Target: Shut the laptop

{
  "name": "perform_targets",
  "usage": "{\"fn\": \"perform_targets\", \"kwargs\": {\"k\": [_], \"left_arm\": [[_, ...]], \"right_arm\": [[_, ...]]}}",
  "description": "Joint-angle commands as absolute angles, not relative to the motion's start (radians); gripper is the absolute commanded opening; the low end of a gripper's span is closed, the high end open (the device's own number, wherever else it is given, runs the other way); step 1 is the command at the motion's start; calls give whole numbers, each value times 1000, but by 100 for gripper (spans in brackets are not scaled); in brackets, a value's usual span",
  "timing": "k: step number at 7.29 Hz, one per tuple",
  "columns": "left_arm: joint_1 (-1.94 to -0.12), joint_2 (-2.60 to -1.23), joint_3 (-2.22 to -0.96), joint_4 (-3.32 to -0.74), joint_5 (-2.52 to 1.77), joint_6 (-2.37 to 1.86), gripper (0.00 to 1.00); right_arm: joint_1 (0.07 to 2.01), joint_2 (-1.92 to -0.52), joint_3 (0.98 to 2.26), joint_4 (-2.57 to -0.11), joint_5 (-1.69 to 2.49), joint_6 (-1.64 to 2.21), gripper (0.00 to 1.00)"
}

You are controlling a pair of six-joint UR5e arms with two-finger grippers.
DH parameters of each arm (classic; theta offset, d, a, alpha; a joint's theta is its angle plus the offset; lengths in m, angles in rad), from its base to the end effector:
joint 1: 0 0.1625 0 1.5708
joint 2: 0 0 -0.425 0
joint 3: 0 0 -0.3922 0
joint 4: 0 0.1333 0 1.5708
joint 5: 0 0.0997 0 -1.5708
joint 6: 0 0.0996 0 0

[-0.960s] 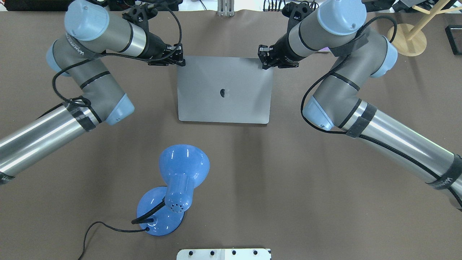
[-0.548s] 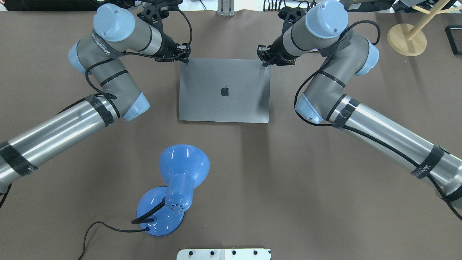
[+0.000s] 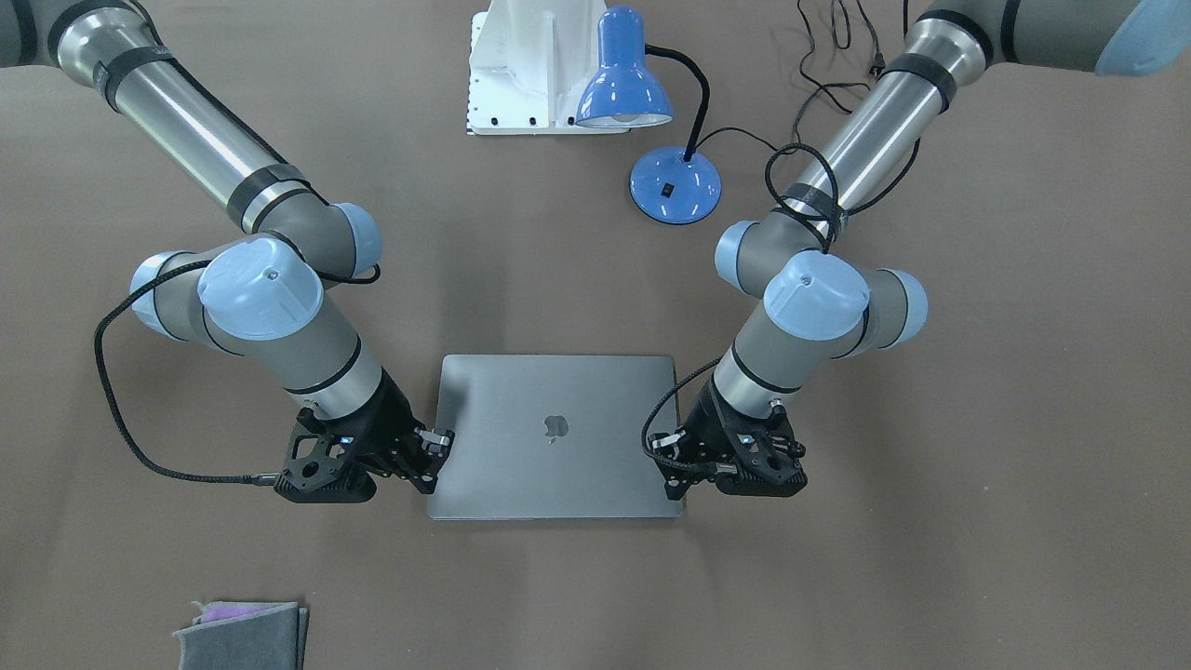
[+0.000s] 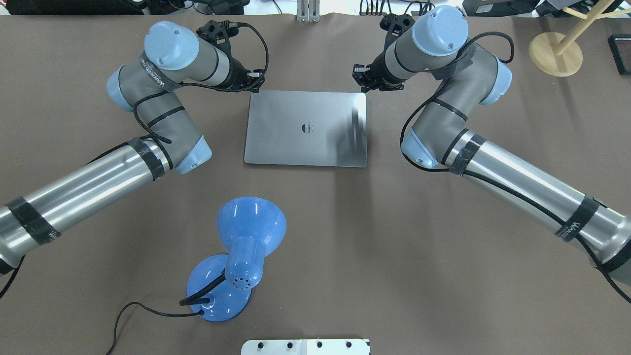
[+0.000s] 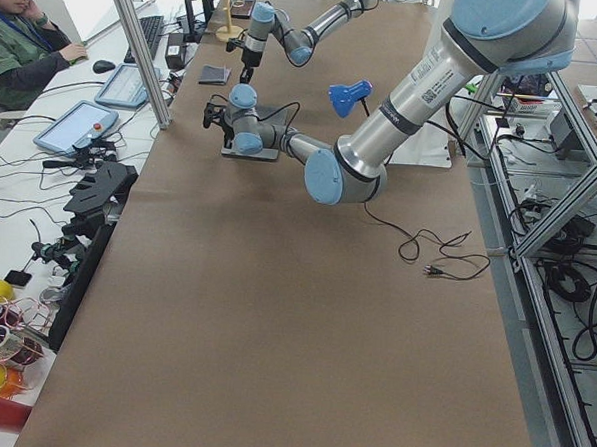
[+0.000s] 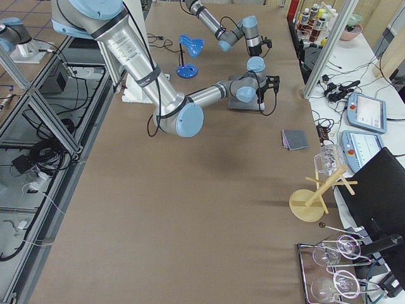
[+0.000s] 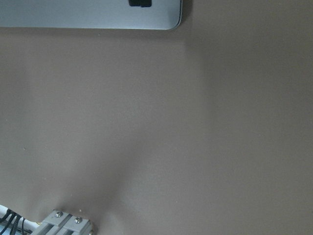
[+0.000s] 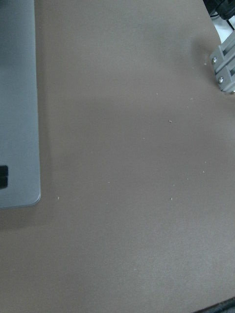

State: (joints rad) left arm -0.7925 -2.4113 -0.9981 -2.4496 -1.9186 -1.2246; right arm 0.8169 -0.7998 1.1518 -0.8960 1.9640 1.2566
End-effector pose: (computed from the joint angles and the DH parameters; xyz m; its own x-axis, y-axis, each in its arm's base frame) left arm 0.5058 -0.6545 0.2899 0.4250 0.0233 -0.9049 0.3266 0.9284 0.1773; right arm -0.4746 -0.6444 0.2944 0.4757 0.0896 0.8750 -0.3175 0.9452 0.0758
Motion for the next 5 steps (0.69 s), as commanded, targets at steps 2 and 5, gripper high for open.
{"fn": "perform_targets", "kwargs": {"k": [2, 5], "left_arm": [[-810, -2379, -1165, -2330, -1942, -1224, 0], [-918, -2198, -1475, -2053, -2134, -1067, 99]], "right_arm": [[848, -811, 1186, -903, 1986, 1234, 0], [938, -960, 1302, -917, 2064, 1119, 100]]}}
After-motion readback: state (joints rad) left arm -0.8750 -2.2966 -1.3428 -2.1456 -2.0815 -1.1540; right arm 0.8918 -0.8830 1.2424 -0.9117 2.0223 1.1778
